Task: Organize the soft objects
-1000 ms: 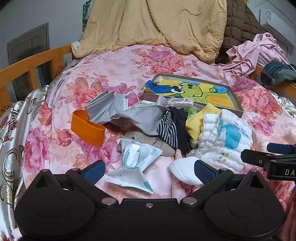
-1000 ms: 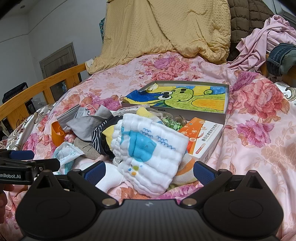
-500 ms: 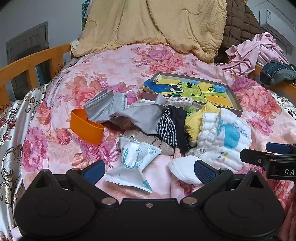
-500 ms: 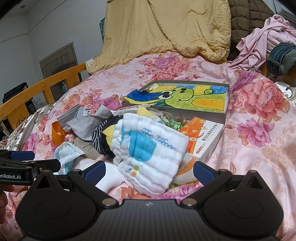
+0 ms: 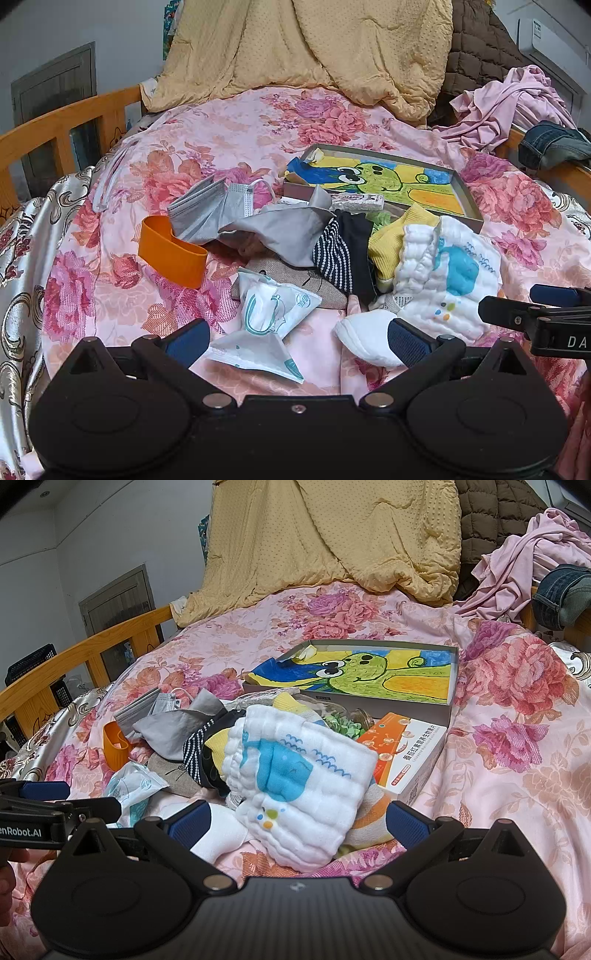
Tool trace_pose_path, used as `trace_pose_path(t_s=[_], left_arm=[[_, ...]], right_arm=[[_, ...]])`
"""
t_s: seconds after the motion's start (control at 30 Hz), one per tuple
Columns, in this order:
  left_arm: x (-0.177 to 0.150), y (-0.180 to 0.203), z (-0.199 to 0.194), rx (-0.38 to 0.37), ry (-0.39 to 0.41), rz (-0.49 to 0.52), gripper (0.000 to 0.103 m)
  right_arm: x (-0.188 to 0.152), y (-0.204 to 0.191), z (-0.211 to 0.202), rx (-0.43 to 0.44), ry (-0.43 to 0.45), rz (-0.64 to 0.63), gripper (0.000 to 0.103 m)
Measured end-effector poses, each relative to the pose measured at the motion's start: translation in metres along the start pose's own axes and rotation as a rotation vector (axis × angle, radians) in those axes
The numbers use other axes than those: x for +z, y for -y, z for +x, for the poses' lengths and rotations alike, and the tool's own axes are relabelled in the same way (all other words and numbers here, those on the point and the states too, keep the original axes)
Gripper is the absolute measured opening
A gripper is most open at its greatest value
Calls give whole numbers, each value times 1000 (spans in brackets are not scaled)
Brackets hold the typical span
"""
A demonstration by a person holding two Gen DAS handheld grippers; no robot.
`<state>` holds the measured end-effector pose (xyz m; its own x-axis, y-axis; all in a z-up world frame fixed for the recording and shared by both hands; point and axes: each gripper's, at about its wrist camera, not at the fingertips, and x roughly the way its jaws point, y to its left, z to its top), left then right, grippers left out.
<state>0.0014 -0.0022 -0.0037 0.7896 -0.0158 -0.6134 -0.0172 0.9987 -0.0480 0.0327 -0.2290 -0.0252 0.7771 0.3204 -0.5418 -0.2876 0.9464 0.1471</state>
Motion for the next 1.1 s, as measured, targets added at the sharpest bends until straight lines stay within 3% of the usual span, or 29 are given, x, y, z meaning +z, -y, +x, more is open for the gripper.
trace_pose_path(t_s=[1.1], left_arm=[[-2,7,0,-8,-1,-2,102]], right_arm=[[0,0,1,0,-1,1,103]])
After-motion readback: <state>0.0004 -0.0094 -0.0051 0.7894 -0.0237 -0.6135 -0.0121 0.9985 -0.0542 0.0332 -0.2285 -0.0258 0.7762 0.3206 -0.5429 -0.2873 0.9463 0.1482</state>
